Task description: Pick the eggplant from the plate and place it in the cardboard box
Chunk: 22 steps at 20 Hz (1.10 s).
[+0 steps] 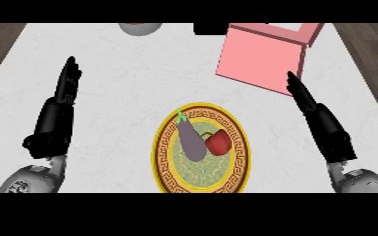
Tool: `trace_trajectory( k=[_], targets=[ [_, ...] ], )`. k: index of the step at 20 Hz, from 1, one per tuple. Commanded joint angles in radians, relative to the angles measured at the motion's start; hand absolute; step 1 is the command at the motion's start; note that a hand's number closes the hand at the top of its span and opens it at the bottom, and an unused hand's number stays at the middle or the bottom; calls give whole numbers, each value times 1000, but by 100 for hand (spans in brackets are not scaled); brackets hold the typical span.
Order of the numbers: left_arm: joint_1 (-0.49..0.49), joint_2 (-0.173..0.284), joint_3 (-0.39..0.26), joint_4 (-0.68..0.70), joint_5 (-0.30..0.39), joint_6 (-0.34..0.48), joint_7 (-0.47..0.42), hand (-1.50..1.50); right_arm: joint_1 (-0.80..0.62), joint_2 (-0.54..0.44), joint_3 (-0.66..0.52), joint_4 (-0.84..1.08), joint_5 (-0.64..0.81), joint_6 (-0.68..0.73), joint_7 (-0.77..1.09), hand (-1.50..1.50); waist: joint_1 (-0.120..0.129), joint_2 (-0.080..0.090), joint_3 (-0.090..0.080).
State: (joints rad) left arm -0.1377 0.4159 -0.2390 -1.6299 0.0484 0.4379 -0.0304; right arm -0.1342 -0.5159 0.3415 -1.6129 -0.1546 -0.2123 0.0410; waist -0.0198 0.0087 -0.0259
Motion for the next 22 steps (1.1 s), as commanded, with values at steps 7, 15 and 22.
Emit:
trace_trajectory(
  k=[7, 15, 22],
  targets=[
    [-20, -20, -115, 38, 42, -147, 52, 0, -143, 191, -42, -28, 70, -279, 237, -150, -91, -65, 44],
    [-95, -63, -209, 79, 82, -277, 85, 0, -415, -29, 597, 40, 497, 380, 758, -150, 68, -10, 15],
    [-140, -56, -165, 115, 113, -319, 89, 0, -800, 218, 474, 125, 265, 758, 1100, -150, 64, -6, 20]
  ],
)
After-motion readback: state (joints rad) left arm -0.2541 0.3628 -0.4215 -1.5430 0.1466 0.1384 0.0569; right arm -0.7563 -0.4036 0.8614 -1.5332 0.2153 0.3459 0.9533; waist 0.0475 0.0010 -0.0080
